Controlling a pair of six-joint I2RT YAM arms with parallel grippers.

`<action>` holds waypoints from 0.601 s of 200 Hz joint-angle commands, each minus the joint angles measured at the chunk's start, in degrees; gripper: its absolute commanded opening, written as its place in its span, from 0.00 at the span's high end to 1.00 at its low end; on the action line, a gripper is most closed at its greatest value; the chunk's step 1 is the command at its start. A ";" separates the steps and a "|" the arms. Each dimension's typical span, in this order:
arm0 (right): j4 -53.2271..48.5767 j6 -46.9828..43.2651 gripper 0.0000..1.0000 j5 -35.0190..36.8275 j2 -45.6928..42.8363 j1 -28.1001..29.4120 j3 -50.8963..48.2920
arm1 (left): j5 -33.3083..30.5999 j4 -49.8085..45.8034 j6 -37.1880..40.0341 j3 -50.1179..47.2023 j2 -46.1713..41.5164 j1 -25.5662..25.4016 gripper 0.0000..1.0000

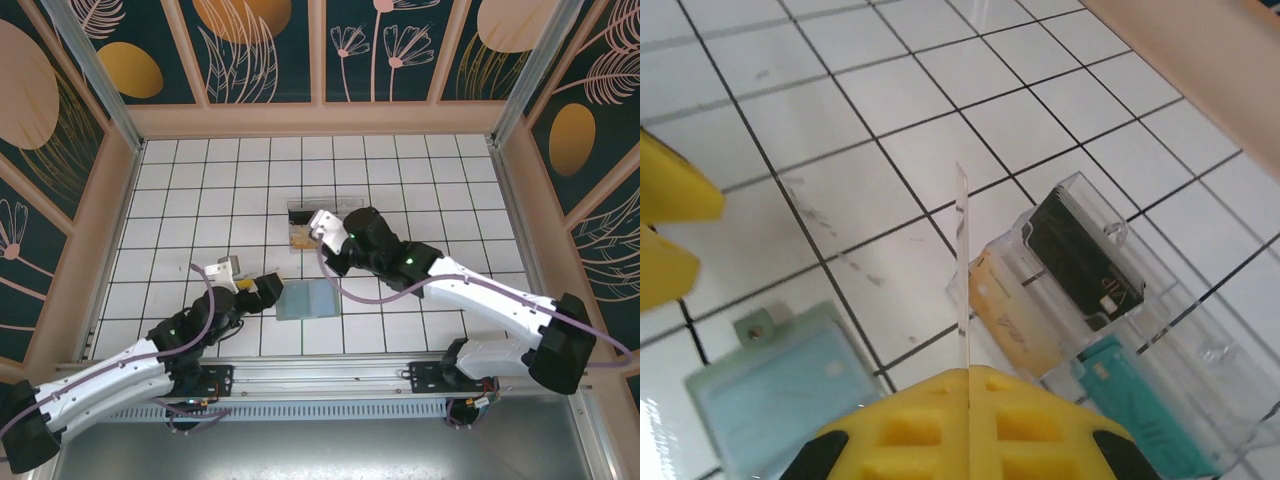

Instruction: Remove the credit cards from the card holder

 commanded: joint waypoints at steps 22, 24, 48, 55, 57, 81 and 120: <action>-6.66 -24.84 1.00 5.63 7.88 0.15 6.86 | -4.65 -7.03 0.82 -1.42 -7.96 0.08 0.01; -6.80 -25.32 1.00 5.57 8.21 -0.01 7.19 | -4.72 -7.39 0.87 -1.36 -8.28 0.07 0.02; -8.84 -31.09 1.00 8.15 13.18 -0.71 9.93 | -5.88 -10.07 1.11 -1.29 -12.10 0.10 0.01; -9.59 -32.51 1.00 8.71 14.69 -0.84 10.64 | -5.93 -10.48 1.21 -1.39 -13.02 0.07 0.01; -9.80 -32.86 1.00 8.80 15.07 -0.88 10.83 | -5.90 -10.58 1.16 -1.51 -13.20 0.07 0.01; -10.91 -36.07 1.00 10.81 19.86 -0.98 12.52 | -6.44 -11.97 0.86 -1.77 -15.21 0.05 0.01; -5.68 -39.19 1.00 10.75 23.15 -1.74 11.91 | -7.06 -13.32 0.18 -2.40 -16.39 0.12 0.01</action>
